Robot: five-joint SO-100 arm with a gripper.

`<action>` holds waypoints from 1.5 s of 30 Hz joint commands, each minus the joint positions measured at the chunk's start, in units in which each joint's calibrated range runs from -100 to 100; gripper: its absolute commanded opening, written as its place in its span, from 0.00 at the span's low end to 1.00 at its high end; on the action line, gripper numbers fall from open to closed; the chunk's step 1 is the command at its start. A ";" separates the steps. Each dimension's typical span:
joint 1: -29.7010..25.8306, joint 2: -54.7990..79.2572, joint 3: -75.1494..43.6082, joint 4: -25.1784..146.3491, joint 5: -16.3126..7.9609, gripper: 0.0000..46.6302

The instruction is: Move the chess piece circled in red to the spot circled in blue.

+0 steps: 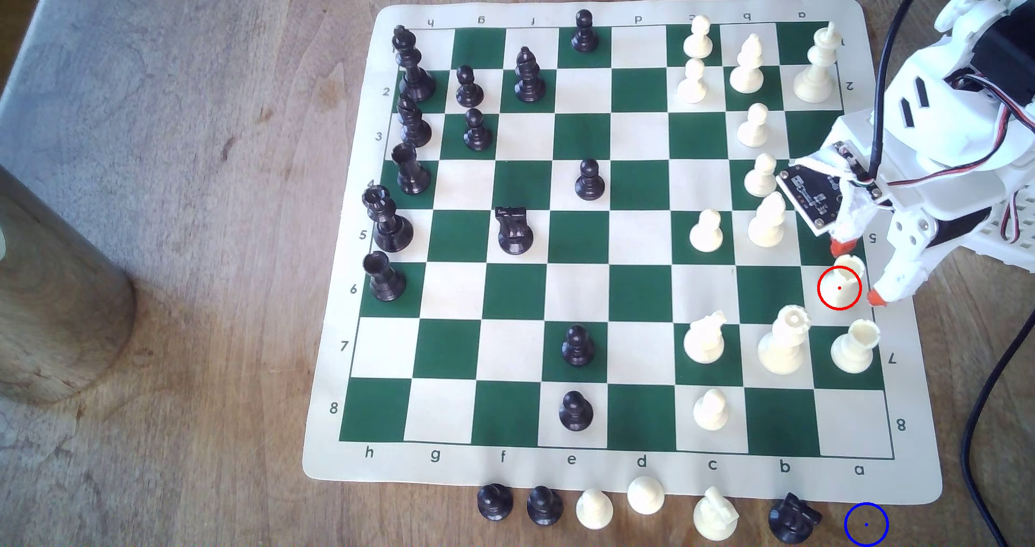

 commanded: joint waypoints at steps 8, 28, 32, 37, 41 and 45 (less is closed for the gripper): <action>-1.05 -0.96 -2.86 -2.04 -1.22 0.20; -1.20 0.14 -29.16 4.51 -2.15 0.00; -5.11 6.17 -35.41 2.54 -4.74 0.00; -10.67 12.79 -34.96 -4.50 -6.20 0.00; -13.64 20.09 -34.96 -9.41 -6.40 0.00; -16.84 27.39 -35.59 -13.43 -6.15 0.00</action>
